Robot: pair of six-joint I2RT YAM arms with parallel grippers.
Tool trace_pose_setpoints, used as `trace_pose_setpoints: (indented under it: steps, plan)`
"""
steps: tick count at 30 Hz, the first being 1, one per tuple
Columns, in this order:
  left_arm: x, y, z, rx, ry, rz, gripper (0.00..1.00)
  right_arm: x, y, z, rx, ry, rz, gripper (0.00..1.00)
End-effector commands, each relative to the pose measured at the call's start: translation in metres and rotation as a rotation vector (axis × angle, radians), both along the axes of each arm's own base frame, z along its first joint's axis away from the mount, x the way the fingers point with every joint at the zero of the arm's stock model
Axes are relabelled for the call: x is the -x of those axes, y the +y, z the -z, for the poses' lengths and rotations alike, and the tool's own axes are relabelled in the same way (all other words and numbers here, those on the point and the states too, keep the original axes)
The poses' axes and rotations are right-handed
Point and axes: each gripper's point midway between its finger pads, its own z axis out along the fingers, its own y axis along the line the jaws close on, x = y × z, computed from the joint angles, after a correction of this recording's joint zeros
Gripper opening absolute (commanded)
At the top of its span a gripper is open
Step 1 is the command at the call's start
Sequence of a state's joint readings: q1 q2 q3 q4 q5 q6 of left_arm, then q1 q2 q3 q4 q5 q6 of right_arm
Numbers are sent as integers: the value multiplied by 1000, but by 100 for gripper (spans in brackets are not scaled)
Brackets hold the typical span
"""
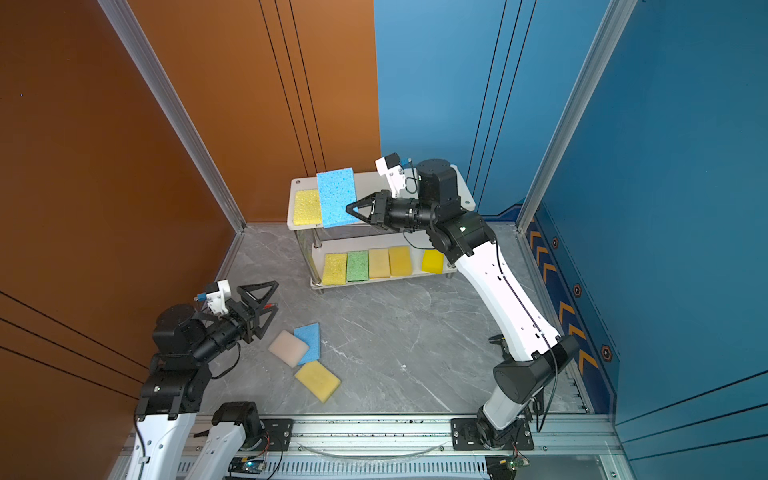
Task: Place and organize the cleaning sponges onto the shelf
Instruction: 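Carry the blue sponge up toward the shelf top with the right gripper, then lower the blue sponge onto the shelf top beside the yellow sponge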
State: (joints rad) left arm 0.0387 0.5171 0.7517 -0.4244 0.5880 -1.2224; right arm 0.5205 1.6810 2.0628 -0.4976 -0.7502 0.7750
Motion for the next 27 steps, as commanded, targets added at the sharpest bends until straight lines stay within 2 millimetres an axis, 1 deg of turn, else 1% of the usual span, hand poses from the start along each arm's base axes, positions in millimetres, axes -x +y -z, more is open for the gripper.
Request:
trace_pose_setpoints:
  steps: [1, 6, 8, 12, 19, 22, 27]
  plan:
    - [9, 0, 9, -42, 28, 13, 100, -27, -4, 10, 42, 21, 72, 13]
    - [12, 1, 22, -69, 76, 23, 99, -51, -5, 7, 61, 1, 112, 13]
    - [11, 0, 27, -77, 96, 31, 100, -59, -8, 7, 62, 2, 132, 13]
    - [10, -1, 27, -100, 109, 47, 100, -75, -13, 18, 74, 22, 159, 13]
    - [9, -2, 36, -112, 135, 67, 100, -90, -16, 27, 100, 36, 166, 13]
    - [7, -2, 36, -115, 140, 72, 100, -95, -17, 31, 105, 40, 173, 13]
    - [5, -2, 37, -119, 145, 75, 100, -100, -6, 48, 115, 77, 147, 13]
